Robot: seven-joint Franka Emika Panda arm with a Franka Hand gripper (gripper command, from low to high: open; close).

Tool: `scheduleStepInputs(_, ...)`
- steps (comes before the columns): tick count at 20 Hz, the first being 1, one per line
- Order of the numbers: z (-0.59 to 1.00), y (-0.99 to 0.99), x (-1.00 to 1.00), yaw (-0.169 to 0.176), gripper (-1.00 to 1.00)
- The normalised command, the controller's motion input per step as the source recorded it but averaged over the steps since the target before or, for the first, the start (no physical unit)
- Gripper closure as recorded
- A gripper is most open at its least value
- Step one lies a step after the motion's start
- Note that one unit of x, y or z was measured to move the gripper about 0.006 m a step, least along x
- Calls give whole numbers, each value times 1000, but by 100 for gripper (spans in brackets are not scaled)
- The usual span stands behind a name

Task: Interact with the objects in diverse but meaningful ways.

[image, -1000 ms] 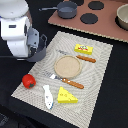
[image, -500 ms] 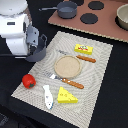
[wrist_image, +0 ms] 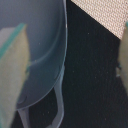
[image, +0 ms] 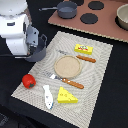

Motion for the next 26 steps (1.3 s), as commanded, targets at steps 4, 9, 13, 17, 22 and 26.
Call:
scheduleStepInputs(4,-162,0,154,0,-100)
scheduleStepInputs(9,-296,0,156,0,-100)
scheduleStepInputs(13,-264,0,106,0,-100)
scheduleStepInputs(17,-90,0,69,0,-100)
scheduleStepInputs(22,-1,0,9,0,-100)
scheduleStepInputs(26,-16,0,0,0,-100)
